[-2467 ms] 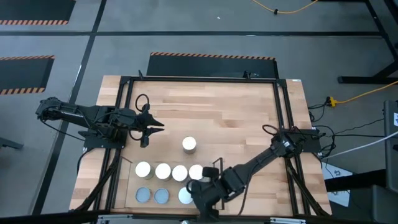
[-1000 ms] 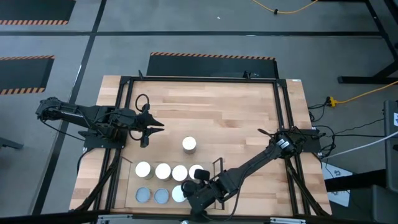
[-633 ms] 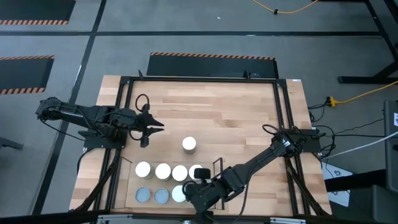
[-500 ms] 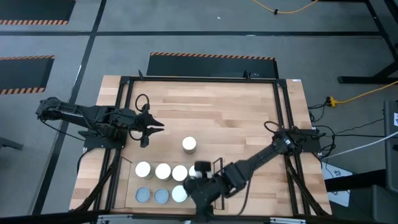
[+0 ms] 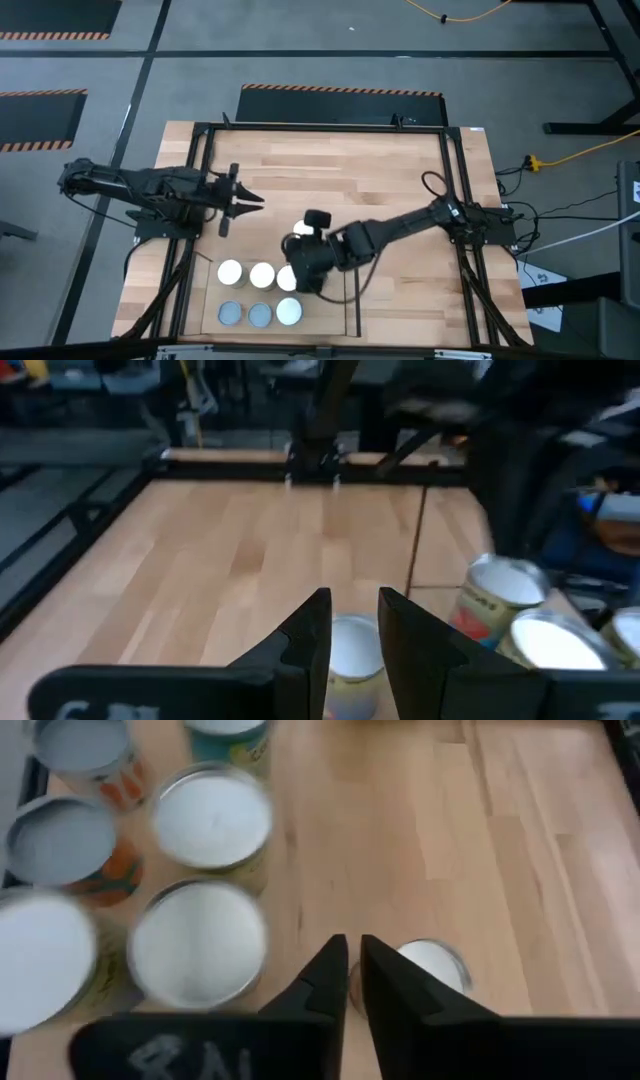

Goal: Pick and place cans onto a shelf
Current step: Put the canned peaches on the shelf

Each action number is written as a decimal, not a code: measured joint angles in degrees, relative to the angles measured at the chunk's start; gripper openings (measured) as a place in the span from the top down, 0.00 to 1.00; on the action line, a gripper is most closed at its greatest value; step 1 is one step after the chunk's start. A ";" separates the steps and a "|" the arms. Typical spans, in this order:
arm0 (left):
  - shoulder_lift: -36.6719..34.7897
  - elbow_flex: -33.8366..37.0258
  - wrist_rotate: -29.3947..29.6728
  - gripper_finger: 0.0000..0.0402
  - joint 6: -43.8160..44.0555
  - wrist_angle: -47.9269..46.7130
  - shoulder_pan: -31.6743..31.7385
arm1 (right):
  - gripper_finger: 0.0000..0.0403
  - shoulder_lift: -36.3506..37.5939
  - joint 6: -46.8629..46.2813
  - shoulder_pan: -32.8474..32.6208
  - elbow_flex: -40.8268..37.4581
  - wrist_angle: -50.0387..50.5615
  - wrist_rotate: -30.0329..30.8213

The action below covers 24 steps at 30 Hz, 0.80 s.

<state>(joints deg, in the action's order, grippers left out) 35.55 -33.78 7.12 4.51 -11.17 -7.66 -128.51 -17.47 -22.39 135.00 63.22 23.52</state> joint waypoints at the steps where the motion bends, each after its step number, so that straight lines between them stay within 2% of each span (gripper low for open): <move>1: -1.09 0.00 -0.19 0.80 -0.33 -0.03 0.00 | 0.90 0.00 0.08 0.74 -0.02 -0.29 -0.51; 5: -6.96 -0.02 -0.28 0.80 -0.57 -1.01 0.00 | 0.81 0.00 1.66 3.90 -0.02 -0.99 -4.93; 10: -14.93 -0.04 -0.83 0.80 -0.52 -7.16 0.00 | 0.69 0.00 2.87 8.13 -0.01 -1.20 -5.21; 15: -20.41 -0.02 -0.85 0.80 0.98 -14.55 0.00 | 0.64 0.00 6.09 12.83 -0.93 -1.14 -6.68; 24: -22.58 -0.02 -0.85 0.80 1.46 -19.98 0.00 | 0.64 -1.34 9.68 21.27 -1.29 0.86 -23.23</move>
<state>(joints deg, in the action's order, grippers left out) 12.97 -33.80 6.26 5.98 -31.15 -7.66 -129.85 -7.79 -1.12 133.71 64.08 0.29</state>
